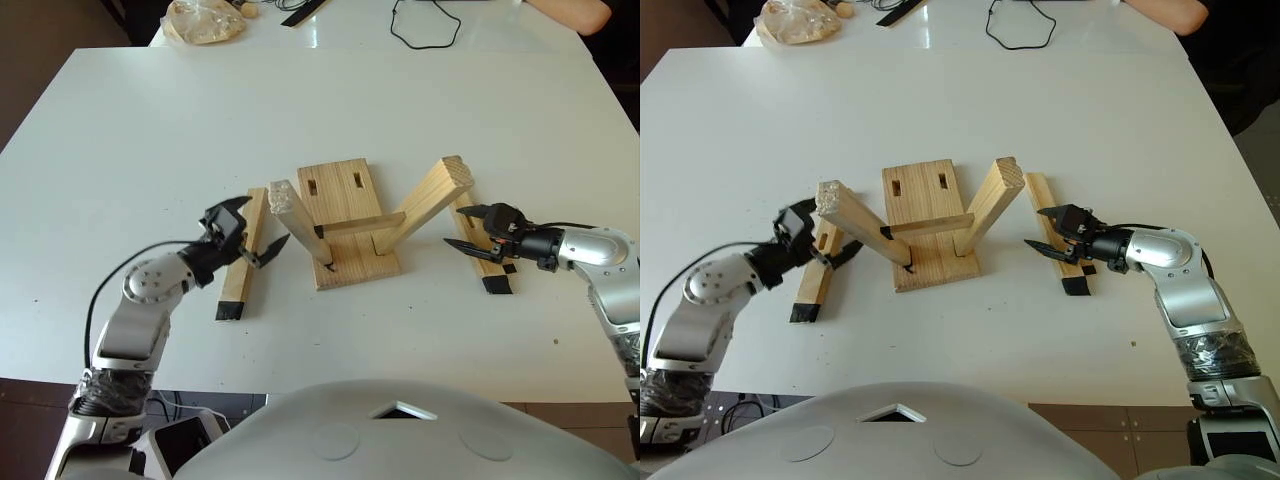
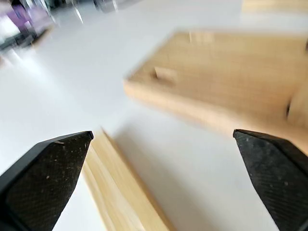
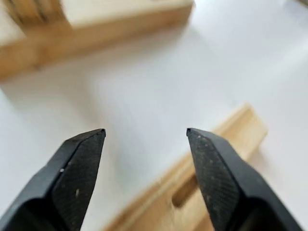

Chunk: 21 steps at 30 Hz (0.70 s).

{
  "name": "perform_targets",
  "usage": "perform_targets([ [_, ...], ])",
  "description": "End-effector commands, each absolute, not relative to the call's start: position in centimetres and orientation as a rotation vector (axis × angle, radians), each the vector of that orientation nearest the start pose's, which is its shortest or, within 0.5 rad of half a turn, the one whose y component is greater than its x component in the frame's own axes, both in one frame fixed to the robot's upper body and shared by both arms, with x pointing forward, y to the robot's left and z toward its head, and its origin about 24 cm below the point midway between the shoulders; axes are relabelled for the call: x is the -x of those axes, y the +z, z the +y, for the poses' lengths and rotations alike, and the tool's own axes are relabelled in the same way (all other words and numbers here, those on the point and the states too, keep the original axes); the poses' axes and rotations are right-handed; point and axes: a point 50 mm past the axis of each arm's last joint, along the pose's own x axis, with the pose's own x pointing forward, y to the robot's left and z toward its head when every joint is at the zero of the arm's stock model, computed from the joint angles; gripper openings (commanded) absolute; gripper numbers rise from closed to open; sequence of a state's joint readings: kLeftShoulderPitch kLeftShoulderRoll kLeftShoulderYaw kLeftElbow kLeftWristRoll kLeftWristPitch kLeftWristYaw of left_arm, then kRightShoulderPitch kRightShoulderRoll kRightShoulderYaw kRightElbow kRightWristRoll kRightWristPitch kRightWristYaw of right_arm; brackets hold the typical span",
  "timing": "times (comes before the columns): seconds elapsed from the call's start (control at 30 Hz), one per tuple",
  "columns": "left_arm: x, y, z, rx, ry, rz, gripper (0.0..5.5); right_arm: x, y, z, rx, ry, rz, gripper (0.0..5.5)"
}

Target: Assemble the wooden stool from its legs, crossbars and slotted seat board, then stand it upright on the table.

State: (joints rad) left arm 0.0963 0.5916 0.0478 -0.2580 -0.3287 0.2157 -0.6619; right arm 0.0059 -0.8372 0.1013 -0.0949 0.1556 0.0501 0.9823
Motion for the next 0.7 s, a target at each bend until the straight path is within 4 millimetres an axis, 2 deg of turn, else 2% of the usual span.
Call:
perform_targets([
  [0.03,-23.6,12.7,20.0,-0.191,-0.733,0.013,5.4,-21.0,8.3,-22.1,0.662,1.19,0.396,3.12],
  [0.1,-23.7,12.9,19.2,-0.236,-0.776,-0.006,5.4,-20.2,8.4,-21.6,0.656,1.254,0.4,3.12],
  [0.23,-23.9,9.2,17.8,-0.336,-0.813,0.057,5.4,-19.2,7.9,-20.3,0.599,1.357,0.415,3.12],
  [0.3,-23.3,8.1,16.6,-0.328,-0.856,0.072,5.4,-19.1,7.4,-19.4,0.595,1.398,0.408,3.12],
  [0.53,-22.5,8.5,13.1,-0.312,-1.077,0.076,5.4,-18.4,7.4,-18.2,0.519,1.478,0.409,3.12],
  [0.7,-21.2,7.0,10.9,-0.311,-1.171,0.112,5.4,-18.7,5.8,-18.3,0.529,1.478,0.471,3.12],
])
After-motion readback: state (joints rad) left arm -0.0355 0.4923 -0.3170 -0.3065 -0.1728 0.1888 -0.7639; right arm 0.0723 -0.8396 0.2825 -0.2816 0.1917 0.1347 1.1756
